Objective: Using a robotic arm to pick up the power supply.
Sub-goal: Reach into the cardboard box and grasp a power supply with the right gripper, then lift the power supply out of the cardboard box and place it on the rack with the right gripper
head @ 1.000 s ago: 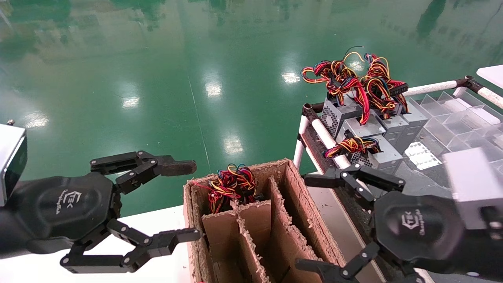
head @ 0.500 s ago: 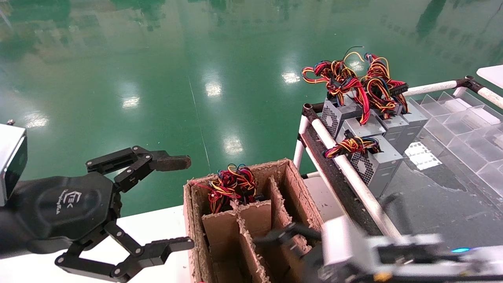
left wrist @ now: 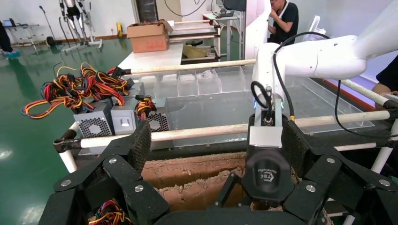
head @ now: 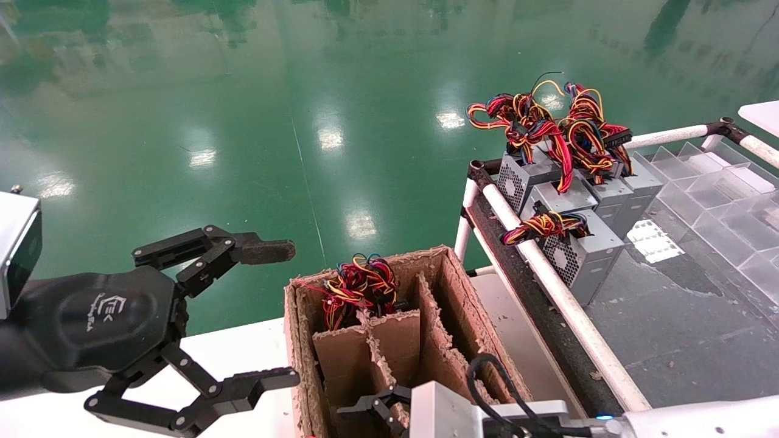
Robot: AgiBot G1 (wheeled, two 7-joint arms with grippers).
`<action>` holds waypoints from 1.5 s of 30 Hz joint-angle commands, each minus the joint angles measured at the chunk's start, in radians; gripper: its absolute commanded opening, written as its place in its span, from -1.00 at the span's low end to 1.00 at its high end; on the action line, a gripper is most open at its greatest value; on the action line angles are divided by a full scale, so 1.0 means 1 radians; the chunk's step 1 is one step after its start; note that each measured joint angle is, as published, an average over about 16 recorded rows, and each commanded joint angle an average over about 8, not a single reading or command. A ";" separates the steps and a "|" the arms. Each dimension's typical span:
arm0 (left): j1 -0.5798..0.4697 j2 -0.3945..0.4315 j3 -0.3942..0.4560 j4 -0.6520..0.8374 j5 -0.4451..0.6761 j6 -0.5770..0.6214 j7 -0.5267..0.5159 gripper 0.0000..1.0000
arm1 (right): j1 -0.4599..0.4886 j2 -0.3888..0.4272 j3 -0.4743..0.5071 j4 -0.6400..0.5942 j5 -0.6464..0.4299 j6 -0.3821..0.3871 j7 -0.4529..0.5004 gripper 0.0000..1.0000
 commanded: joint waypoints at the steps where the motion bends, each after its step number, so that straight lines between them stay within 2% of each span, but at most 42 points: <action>1: 0.000 0.000 0.000 0.000 0.000 0.000 0.000 1.00 | -0.006 -0.011 -0.004 0.000 -0.005 0.015 0.009 -1.00; 26: 0.000 0.000 0.000 0.000 0.000 0.000 0.000 1.00 | -0.064 0.010 0.002 -0.010 0.003 0.041 0.016 -0.97; 45: 0.000 0.000 0.000 0.000 0.000 0.000 0.000 1.00 | -0.090 0.027 0.035 -0.013 0.087 0.012 0.003 -1.00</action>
